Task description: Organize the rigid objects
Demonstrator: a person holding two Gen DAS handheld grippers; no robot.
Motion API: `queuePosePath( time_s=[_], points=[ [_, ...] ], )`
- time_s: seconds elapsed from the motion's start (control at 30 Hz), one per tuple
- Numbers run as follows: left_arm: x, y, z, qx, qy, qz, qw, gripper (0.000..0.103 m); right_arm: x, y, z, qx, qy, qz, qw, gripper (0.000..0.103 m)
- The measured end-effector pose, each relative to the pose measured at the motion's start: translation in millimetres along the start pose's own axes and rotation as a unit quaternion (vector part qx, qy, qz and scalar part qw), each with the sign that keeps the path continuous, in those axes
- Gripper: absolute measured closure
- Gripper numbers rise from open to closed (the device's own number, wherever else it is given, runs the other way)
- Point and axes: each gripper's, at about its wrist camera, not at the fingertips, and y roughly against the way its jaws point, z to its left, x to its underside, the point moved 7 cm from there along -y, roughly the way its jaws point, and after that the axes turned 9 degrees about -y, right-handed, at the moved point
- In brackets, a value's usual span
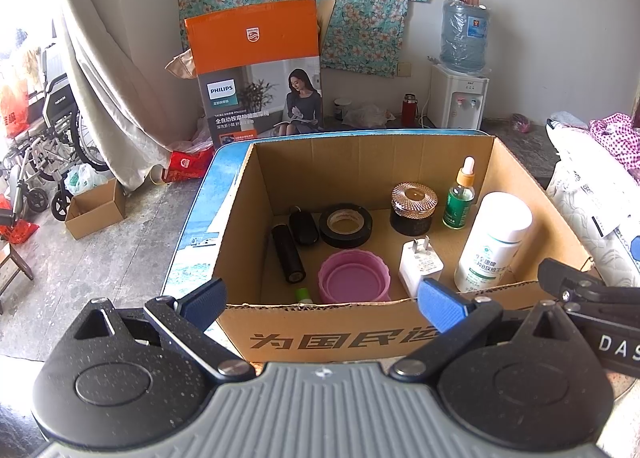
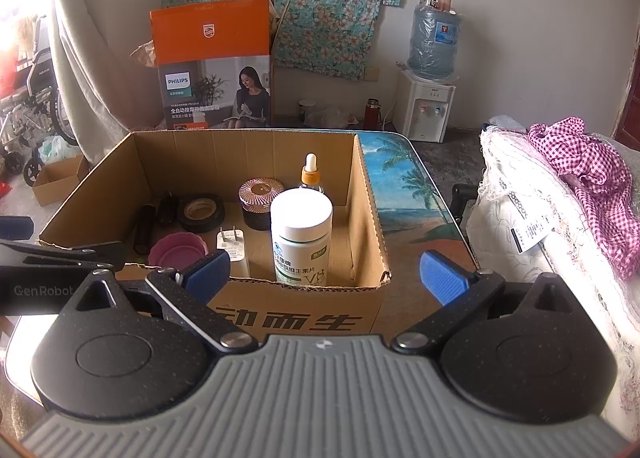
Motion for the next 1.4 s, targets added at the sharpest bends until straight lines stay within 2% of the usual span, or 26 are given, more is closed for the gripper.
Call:
queuePosePath(
  time_s=[1.4],
  points=[
    [-1.8, 4.3, -1.9, -0.003, 0.002, 0.0, 1.0, 0.001, -1.3, 2.4, -0.8, 0.0, -0.001, -0.001, 1.0, 0.001]
  ],
)
